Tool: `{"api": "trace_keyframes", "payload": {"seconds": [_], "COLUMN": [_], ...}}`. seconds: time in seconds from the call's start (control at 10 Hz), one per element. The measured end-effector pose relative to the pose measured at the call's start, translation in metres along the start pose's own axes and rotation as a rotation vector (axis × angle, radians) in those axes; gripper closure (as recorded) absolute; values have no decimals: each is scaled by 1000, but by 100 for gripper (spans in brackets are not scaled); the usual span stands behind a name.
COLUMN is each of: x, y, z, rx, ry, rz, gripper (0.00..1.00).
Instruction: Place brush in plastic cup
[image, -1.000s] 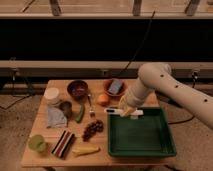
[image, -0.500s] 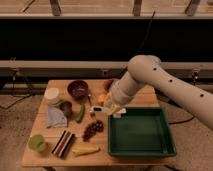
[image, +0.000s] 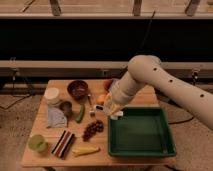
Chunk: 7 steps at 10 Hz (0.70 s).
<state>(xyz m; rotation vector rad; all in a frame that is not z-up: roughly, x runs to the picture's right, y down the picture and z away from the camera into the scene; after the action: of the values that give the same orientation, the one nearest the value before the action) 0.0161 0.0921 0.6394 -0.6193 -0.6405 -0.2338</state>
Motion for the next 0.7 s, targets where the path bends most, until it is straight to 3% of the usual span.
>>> {"api": "trace_keyframes", "payload": {"seconds": [0.2,0.4,0.7], "x": [-1,-18,-79], "y": [0,2,-1], "z": [0,1,20], "rx": [-1,-7,-35], "ry": [-4,-45,-119], "rz": [-5,-50,-151], "gripper": [100,100,100]}}
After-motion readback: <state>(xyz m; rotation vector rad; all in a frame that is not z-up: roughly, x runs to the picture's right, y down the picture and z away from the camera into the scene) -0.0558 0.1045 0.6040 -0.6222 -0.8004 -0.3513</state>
